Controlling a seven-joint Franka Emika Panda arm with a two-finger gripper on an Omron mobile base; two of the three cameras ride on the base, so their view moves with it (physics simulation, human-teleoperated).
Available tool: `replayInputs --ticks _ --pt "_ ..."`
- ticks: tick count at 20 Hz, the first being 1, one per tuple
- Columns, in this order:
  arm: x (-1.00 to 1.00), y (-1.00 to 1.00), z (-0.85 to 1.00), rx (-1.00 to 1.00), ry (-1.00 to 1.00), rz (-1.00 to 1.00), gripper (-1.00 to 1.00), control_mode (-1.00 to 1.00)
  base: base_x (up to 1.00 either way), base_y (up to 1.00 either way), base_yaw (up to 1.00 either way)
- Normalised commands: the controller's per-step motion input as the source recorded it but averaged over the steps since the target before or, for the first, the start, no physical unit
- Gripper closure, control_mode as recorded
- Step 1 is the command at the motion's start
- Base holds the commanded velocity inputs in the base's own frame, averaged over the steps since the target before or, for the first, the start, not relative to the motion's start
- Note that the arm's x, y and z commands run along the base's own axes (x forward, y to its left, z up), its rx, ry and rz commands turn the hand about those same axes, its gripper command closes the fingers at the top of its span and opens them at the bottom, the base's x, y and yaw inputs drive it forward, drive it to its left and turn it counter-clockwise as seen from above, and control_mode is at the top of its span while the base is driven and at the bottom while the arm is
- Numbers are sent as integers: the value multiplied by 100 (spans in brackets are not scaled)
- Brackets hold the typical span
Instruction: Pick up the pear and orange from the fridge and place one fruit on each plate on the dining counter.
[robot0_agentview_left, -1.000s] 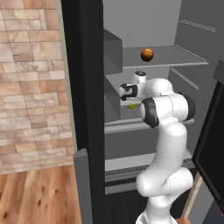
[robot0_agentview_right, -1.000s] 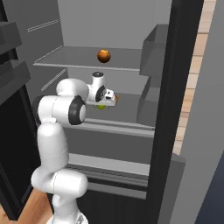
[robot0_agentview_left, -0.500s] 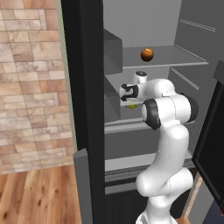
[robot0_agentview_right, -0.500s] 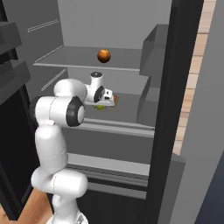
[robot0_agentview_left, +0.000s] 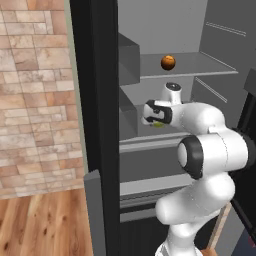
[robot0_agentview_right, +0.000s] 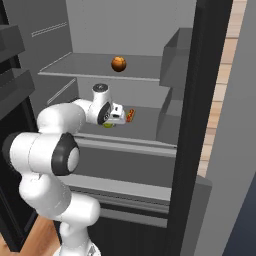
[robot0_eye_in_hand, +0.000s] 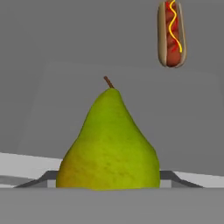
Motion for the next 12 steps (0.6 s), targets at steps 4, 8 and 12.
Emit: replayInputs --ticks 4,8,12 --pt "-100 0 86 0 0 0 100 -100 0 0 0" --pt "-99 0 91 0 0 0 100 -100 0 0 0" --pt "-100 0 91 0 0 0 100 -100 0 0 0"
